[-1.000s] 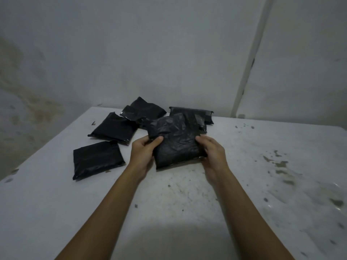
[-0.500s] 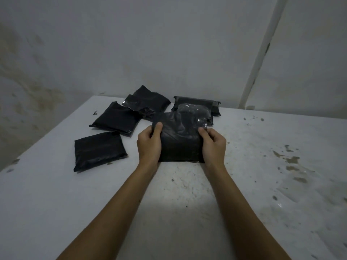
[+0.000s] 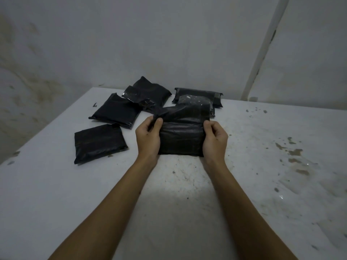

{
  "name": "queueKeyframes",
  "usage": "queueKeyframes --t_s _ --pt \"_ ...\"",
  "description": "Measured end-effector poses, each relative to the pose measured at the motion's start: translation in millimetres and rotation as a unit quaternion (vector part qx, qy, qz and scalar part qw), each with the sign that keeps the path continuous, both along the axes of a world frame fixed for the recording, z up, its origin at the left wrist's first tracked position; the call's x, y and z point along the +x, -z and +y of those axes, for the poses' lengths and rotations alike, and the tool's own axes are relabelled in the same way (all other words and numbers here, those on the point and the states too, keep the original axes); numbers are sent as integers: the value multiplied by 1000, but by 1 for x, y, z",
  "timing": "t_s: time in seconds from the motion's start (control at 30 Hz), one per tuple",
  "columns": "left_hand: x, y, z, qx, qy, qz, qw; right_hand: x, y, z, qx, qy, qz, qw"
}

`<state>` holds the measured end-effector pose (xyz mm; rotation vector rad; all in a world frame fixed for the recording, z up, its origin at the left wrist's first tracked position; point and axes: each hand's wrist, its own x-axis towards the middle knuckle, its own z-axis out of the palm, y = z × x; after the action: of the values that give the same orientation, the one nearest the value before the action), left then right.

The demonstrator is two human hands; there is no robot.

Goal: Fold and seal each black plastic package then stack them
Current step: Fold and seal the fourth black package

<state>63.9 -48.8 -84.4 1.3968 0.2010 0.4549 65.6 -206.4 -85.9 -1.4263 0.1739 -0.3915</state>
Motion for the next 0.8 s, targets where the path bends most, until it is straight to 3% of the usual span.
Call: queueKeyframes --t_s 0.27,0.57,0.8 --pt "-1 -2 4 -41 15 34 998 -3 -2 -2 1 -16 4 1000" --pt "-3 -1 4 -23 26 33 999 -4 0 0 -19 -9 -2 1000" --pt "0 3 2 0 -26 47 999 -3 2 0 -33 3 -7 999"
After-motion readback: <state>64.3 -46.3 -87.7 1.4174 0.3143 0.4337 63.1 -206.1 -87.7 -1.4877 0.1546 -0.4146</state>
